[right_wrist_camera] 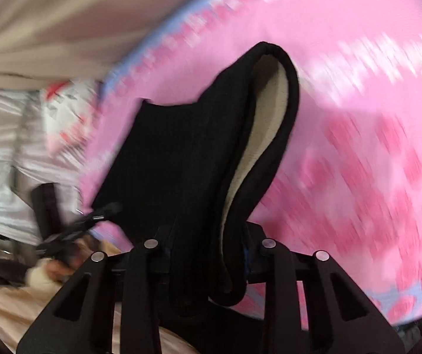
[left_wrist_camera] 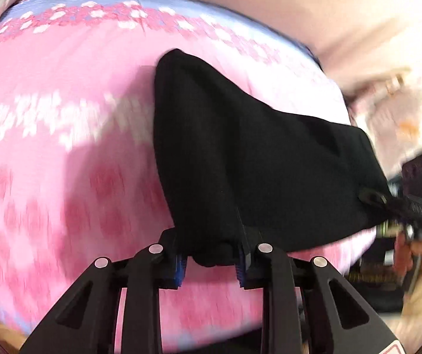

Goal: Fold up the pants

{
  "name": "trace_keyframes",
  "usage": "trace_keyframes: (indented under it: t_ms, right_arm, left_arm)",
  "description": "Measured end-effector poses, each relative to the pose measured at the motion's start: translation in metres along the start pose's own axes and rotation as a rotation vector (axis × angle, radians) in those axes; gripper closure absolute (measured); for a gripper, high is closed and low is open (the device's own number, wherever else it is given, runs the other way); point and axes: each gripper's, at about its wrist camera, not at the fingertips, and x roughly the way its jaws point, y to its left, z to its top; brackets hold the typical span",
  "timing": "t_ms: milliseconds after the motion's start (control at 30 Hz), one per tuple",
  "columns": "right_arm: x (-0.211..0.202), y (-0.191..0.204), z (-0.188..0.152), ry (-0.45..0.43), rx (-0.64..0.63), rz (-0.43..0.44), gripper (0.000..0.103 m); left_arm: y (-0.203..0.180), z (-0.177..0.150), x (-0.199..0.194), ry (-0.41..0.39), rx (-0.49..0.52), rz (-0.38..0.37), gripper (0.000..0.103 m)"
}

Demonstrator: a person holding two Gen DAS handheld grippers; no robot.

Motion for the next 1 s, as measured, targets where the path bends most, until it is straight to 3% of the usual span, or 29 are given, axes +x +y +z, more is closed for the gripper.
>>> trace_keyframes:
  t_ms: [67,133,167,267,333,400,433,467,567,633,667,733,767,800,833,867,933,967,1000]
  right_arm:
    - [0.025,-0.021,-0.016,0.043,0.005,-0.097,0.045]
    - [0.022,-0.032,-0.021,-0.008,0.039,-0.088,0.038]
    - [0.014,-0.029,-0.018,-0.034,0.051,-0.121,0.034]
    - [-0.019,-0.015,-0.001,-0.210,0.019,-0.120,0.029]
    - [-0.012,-0.013,0.021,-0.220,-0.004,-0.133,0.029]
    - [0.009,-0.012,0.036,-0.181,-0.032,-0.134,0.073]
    - [0.019,-0.004,0.043,-0.151,-0.055,-0.154,0.087]
    - [0.018,0.011,0.044,-0.161,-0.113,-0.191,0.093]
    - [-0.012,0.068,0.040,-0.240,-0.299,-0.122,0.100]
    - [-0.015,0.083,0.047,-0.288,-0.351,-0.134,0.100]
    - [-0.007,0.066,0.053,-0.284,-0.351,-0.208,0.097]
    - [0.028,0.023,0.065,-0.159,-0.276,-0.320,0.081]
    - [0.037,0.002,0.067,-0.108,-0.211,-0.313,0.075]
    - [0.022,-0.006,0.063,-0.177,-0.132,-0.239,0.069]
    - [0.009,-0.006,0.059,-0.214,-0.088,-0.215,0.057]
    - [-0.007,-0.004,0.051,-0.253,-0.063,-0.201,0.034]
    - [-0.030,0.000,0.030,-0.314,-0.064,-0.164,0.014]
    - [-0.031,-0.003,0.024,-0.292,-0.071,-0.133,0.014]
    - [-0.022,-0.006,0.017,-0.229,-0.061,-0.100,0.015]
  left_arm:
    - [-0.012,-0.027,0.012,0.064,0.038,0.036,0.071]
    - [-0.014,-0.036,0.028,0.086,0.045,0.102,0.066]
    - [-0.012,-0.034,0.027,0.079,0.037,0.095,0.066]
    - [-0.009,-0.015,-0.009,-0.036,0.019,0.085,0.062]
    - [-0.012,0.005,-0.024,-0.101,0.049,0.131,0.049]
    - [-0.015,0.027,-0.027,-0.147,0.078,0.170,0.044]
    - [-0.015,0.034,-0.026,-0.153,0.082,0.183,0.044]
    - [-0.017,0.040,-0.024,-0.153,0.082,0.201,0.044]
    - [-0.014,0.049,-0.023,-0.160,0.085,0.252,0.043]
    - [-0.012,0.045,-0.022,-0.167,0.100,0.282,0.038]
    - [-0.017,0.035,-0.021,-0.164,0.110,0.297,0.034]
    - [-0.018,0.029,-0.005,-0.134,0.134,0.331,0.034]
    - [-0.016,0.022,0.007,-0.108,0.147,0.344,0.034]
    - [-0.013,0.019,0.016,-0.078,0.155,0.374,0.034]
    - [-0.010,0.014,0.024,-0.051,0.164,0.391,0.034]
    - [-0.008,0.013,0.026,-0.036,0.167,0.394,0.034]
    - [-0.004,0.009,0.020,-0.040,0.148,0.359,0.032]
    - [-0.001,0.007,0.016,-0.041,0.132,0.318,0.019]
    - [0.003,0.005,0.014,-0.033,0.112,0.285,0.014]
